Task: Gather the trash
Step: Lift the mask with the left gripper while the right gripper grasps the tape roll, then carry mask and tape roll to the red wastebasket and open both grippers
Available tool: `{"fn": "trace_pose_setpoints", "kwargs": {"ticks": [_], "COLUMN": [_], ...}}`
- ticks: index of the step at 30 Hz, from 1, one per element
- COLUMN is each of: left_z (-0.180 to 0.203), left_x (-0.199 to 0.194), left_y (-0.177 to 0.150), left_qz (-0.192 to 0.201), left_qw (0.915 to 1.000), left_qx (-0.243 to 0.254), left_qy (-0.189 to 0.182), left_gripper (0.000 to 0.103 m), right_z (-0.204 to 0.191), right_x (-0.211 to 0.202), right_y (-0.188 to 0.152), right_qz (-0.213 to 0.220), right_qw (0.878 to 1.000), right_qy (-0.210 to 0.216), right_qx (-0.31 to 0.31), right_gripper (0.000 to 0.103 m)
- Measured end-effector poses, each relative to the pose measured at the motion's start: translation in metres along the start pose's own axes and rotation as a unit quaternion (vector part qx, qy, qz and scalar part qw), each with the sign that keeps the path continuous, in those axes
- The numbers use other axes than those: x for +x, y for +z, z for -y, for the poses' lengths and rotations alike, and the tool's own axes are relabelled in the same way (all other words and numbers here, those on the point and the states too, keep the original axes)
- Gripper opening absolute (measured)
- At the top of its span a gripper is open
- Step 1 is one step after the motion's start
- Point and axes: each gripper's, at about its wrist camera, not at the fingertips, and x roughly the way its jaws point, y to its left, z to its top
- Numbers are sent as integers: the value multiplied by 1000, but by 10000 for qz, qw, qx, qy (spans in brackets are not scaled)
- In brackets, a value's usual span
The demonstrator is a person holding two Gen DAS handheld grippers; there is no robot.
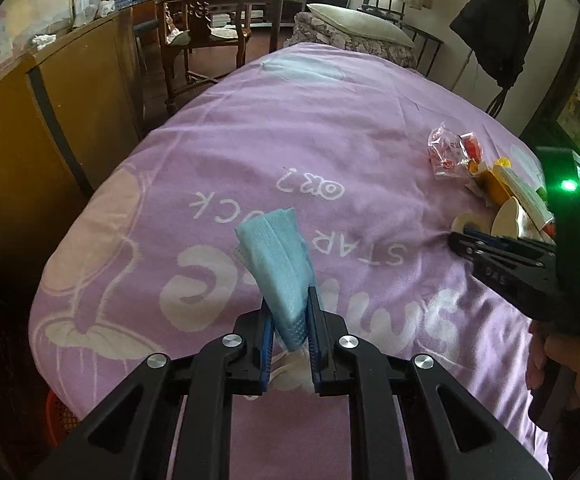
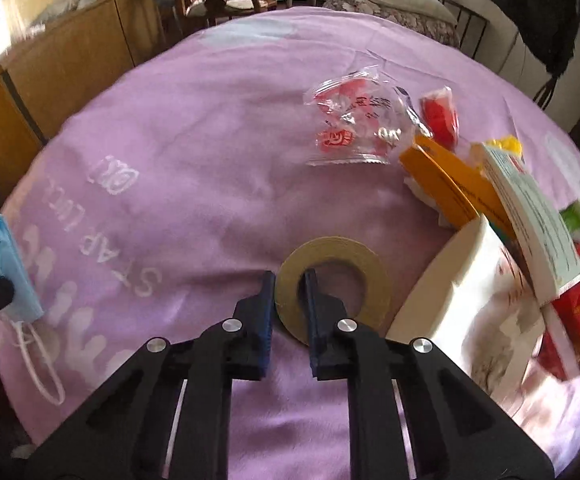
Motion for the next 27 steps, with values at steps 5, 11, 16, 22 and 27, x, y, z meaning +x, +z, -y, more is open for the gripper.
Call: {"fn": "trace_pose_setpoints", "kwargs": {"ticks": [5,11,16,22,27], "left_z": [-6,-13,-21,-33,-50], "left_x": [-15,-37,-57,-81,-96], "left_y": [-4,-15,-25,-37,-49], "left_qz": [133,210,305,442,492], "left_qw": [9999,9996,9992,9986,9980], "left_qx": [-10,-22,-44,-99,-232], "left_qy": [107,168,257,263,318], "left_gripper": [15,15,15,15,15], "right_z": [-12,-40,-45,-53,-79], "right_x": [-47,-69,-66,-90,-109], "right_y": [-26,-66,-93,-99,-98], "right_qz": [501,444,212,443,550], "right_qw": [9953,9911,9917,9904,9865], "right_qy": [832,1248,1266,1310,1511], "right_qx": [58,-128,73,-7,-304], "right_gripper": [15,15,15,15,15]}}
